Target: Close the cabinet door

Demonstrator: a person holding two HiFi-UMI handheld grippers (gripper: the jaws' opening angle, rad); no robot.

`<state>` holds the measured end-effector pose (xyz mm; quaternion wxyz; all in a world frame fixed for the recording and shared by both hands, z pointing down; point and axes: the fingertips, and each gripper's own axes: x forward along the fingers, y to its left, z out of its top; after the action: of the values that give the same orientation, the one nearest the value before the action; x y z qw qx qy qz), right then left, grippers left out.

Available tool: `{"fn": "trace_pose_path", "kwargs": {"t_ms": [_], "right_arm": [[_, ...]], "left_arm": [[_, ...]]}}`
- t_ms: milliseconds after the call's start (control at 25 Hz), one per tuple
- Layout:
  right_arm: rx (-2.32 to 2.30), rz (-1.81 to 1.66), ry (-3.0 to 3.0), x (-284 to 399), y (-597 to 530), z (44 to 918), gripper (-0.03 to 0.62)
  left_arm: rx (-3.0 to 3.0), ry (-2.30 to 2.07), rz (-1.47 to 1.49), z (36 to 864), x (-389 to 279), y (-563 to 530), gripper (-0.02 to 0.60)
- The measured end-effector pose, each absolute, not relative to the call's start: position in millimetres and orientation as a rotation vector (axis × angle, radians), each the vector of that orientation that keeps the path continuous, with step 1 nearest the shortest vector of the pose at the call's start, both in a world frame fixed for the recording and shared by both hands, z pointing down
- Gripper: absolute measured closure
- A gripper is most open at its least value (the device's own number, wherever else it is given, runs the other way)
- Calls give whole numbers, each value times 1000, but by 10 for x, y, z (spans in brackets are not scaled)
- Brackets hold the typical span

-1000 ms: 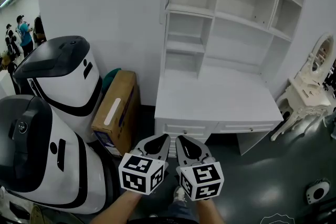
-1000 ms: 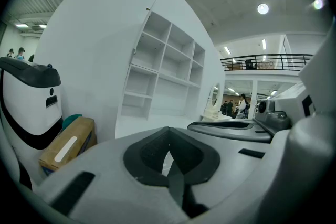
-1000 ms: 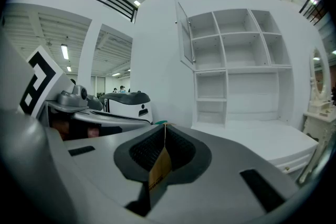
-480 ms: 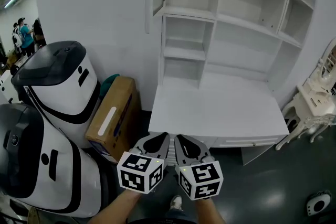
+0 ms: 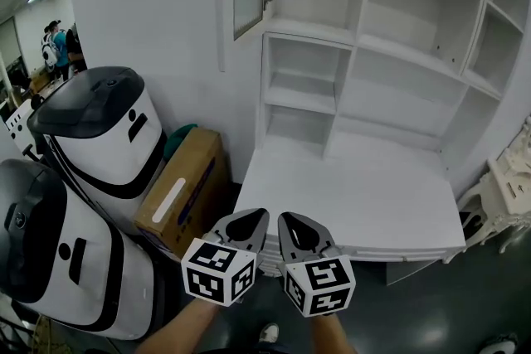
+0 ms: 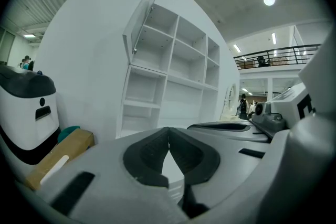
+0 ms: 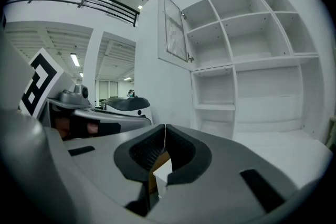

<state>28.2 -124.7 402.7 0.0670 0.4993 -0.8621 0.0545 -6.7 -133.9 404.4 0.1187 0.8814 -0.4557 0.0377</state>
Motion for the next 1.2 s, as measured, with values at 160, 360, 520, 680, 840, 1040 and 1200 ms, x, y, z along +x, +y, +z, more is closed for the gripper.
{"fn": "trace_pose_path", "kwargs": {"t_ms": [160,360,520,680,840,1040,1200], "right_arm": [[1455,133,-2633,368,-1442,3933,576],[1396,72,-2679,445,-1666,3733,574],[1354,12,-2720,443,-1774,3487,574],[1319,-53,-2770,425,-1825,3200,574],[1264,-95,-2815,348,-1879,2979,576],[1198,-155,-2851,189,-1929,2805,574],[1189,-191,-2865,127,-2015,2677,576]], "left_arm": [[2568,-1378,110,3948,22,-1515,569],[2552,-1452,87,3742,56,-1711,569],[2540,-1457,36,3495,3,-1809,569],[2543,-1478,-15,3210,-105,-1875,569],[2551,-1534,-42,2911,-244,-1945,569],[2572,-1607,-82,2532,-447,-2061,568],[2581,-1681,-99,2264,-598,-2186,566]]}}
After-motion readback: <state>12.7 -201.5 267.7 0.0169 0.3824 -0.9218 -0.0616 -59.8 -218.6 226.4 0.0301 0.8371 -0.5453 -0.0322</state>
